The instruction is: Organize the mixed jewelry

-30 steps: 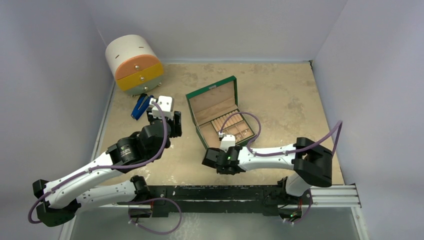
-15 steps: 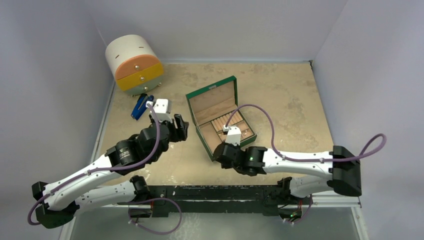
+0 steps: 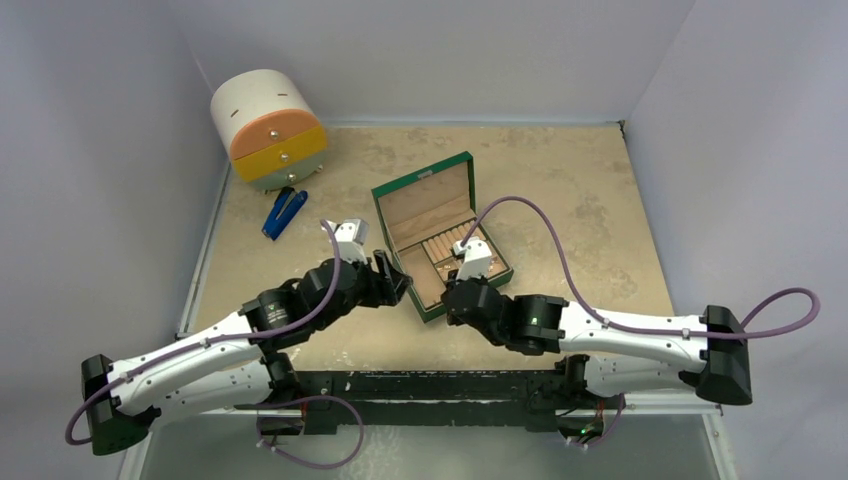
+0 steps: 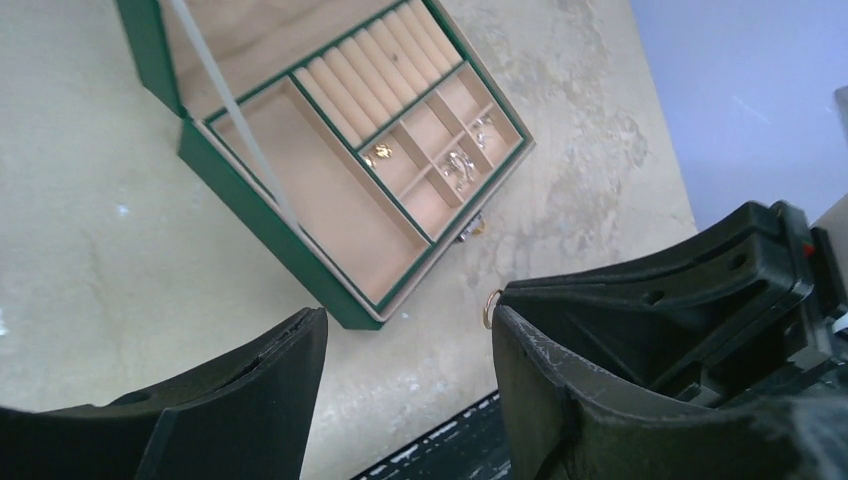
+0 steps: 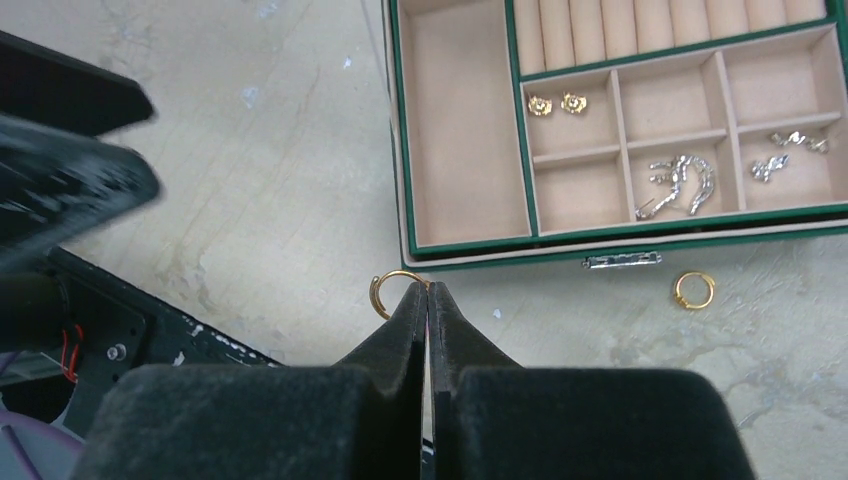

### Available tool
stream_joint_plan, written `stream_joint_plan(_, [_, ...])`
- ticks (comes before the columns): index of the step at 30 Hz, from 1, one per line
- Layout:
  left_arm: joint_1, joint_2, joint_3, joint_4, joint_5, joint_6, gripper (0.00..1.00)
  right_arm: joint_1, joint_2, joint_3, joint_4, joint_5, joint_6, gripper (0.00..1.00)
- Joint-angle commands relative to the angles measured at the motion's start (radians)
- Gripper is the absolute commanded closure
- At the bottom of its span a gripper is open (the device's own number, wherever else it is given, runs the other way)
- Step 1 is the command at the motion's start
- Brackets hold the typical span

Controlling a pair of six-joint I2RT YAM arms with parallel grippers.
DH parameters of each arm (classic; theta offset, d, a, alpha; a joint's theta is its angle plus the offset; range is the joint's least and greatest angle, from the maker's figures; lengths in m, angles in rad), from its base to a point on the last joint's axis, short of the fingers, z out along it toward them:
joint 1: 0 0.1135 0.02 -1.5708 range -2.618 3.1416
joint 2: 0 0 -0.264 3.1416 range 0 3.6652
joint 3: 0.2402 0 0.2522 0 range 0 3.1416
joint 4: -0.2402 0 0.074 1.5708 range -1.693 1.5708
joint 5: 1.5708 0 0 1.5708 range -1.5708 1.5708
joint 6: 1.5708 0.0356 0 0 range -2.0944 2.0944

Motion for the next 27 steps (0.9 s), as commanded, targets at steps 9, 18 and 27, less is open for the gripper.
stream_joint_plan(9, [0.005,0.096,-0.068,0.336,0.255,-0.143,0.44,0.005,-0.127,0.003,0.068,0.06,-0.08,1.0])
stream_joint_plan(18, [0.004,0.133,-0.113,0.478,0.324,-0.201,0.53,0.005,-0.195,-0.029,0.108,0.039,-0.099,1.0])
stream_joint_plan(27, [0.005,0.14,-0.132,0.524,0.338,-0.225,0.6,0.005,-0.22,-0.049,0.127,0.001,-0.101,1.0])
